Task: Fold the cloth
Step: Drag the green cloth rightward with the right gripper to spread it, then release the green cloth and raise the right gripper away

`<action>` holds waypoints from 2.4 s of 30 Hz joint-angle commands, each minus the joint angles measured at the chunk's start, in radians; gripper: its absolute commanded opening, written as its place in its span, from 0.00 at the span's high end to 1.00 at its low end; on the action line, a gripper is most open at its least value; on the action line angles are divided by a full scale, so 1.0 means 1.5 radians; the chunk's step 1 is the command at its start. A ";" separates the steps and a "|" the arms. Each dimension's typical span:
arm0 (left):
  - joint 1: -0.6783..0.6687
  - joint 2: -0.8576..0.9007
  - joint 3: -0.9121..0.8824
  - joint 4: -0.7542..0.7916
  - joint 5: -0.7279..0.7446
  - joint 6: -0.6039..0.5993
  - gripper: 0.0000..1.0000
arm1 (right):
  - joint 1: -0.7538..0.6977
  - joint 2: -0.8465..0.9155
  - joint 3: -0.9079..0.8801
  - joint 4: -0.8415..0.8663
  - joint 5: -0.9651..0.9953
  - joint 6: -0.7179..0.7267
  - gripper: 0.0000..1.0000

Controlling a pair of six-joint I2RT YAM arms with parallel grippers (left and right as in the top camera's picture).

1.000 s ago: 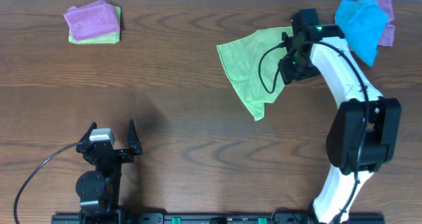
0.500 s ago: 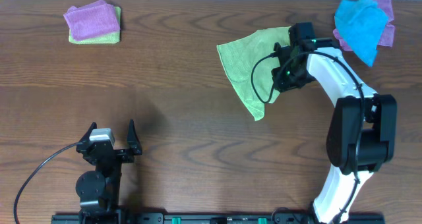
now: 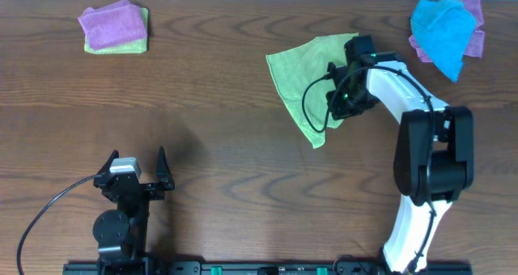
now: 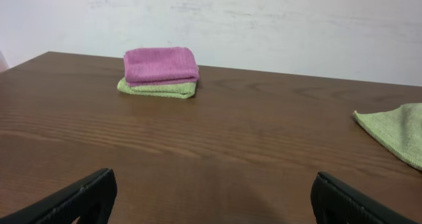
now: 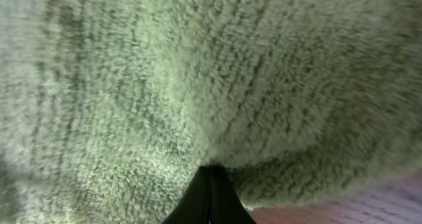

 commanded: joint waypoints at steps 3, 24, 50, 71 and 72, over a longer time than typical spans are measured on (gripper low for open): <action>-0.002 -0.004 -0.023 -0.008 -0.005 0.012 0.04 | 0.003 0.012 -0.005 -0.040 0.041 -0.003 0.99; -0.002 -0.004 -0.023 -0.008 -0.005 0.012 0.04 | -0.007 -0.012 -0.005 -0.144 0.280 0.003 0.98; -0.002 -0.004 -0.023 -0.008 -0.005 0.012 0.05 | -0.029 -0.224 -0.005 -0.026 0.027 0.021 0.98; -0.002 -0.004 -0.023 -0.008 -0.005 0.012 0.05 | 0.070 -0.419 -0.005 -0.131 -0.004 -0.001 0.41; -0.002 -0.004 -0.023 -0.009 -0.005 0.012 0.04 | 0.075 -0.447 -0.005 -0.143 -0.004 0.000 0.35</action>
